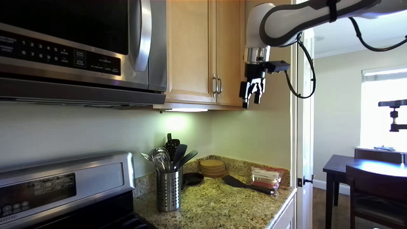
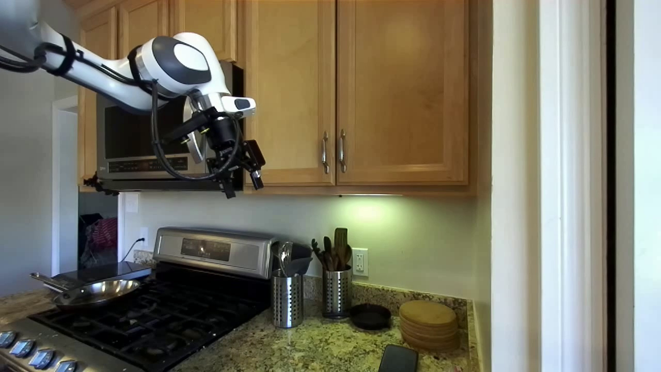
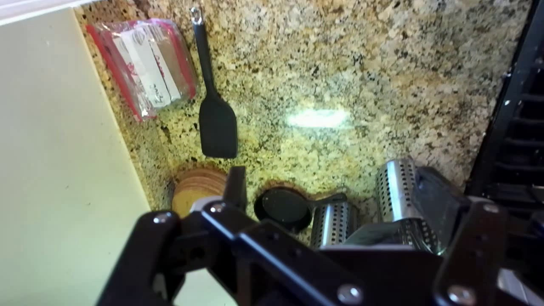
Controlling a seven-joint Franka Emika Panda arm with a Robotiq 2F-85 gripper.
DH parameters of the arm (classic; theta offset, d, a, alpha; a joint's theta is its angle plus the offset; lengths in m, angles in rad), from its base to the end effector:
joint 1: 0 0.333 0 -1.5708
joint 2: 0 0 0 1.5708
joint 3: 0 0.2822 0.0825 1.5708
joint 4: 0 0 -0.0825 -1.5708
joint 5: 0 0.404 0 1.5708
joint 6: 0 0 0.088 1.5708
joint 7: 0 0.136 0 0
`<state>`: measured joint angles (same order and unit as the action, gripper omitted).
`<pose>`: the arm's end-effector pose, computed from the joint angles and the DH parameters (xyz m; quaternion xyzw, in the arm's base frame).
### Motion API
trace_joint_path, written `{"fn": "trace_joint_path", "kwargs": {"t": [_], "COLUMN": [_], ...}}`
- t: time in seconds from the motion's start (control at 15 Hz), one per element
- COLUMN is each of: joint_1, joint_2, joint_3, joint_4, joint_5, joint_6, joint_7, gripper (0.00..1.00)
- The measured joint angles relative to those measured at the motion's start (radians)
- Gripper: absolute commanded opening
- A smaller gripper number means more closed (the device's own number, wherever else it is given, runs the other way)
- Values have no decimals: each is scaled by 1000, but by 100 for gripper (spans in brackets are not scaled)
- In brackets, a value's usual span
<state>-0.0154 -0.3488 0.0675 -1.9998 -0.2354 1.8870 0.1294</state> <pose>0.5084 0.0061 0.5675 0.9850 -0.0156 0.1270 0.1157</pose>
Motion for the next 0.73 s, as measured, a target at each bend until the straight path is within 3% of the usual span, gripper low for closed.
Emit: {"fn": "trace_joint_path", "kwargs": {"t": [0.27, 0.73], "joint_1": [0, 0], "joint_2": [1, 3], "joint_3": [-10, -8], "joint_4": [-47, -48], "joint_5": [37, 36], "joint_6": [-67, -66], "joint_7": [-40, -41], "gripper": [100, 100]}}
